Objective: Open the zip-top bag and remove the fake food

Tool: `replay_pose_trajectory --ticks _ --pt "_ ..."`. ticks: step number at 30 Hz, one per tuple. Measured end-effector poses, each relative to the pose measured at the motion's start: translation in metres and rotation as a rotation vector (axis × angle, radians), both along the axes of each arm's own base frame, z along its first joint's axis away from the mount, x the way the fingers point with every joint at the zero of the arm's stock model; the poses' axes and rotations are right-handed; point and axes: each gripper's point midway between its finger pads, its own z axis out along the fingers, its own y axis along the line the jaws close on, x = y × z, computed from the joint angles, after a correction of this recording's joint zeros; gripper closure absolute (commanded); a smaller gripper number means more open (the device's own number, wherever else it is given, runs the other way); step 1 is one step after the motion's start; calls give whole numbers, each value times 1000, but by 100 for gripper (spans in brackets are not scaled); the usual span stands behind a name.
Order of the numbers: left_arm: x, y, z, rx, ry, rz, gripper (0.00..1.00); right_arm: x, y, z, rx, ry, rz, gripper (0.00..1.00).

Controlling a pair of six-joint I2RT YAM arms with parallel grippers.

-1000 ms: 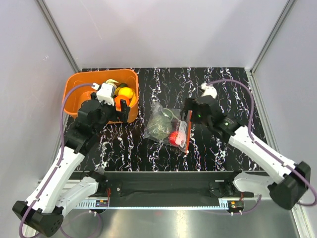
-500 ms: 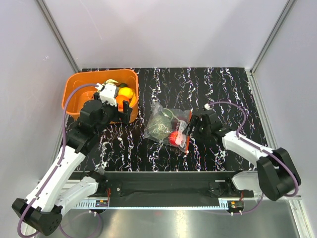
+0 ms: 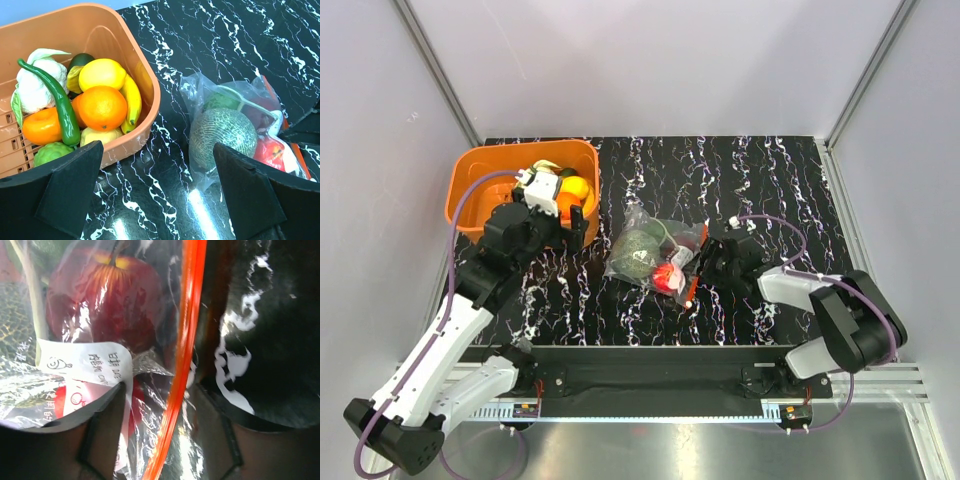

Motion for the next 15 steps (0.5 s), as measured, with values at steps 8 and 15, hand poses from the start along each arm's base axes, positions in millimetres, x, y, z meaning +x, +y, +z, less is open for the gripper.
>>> replay_pose_trajectory --ticks 8,15 --pt "-3 -6 -3 12 1 -28 1 11 18 -10 106 -3 2 78" --pt "-11 -25 -4 35 -28 -129 1 6 15 8 71 7 27 100"
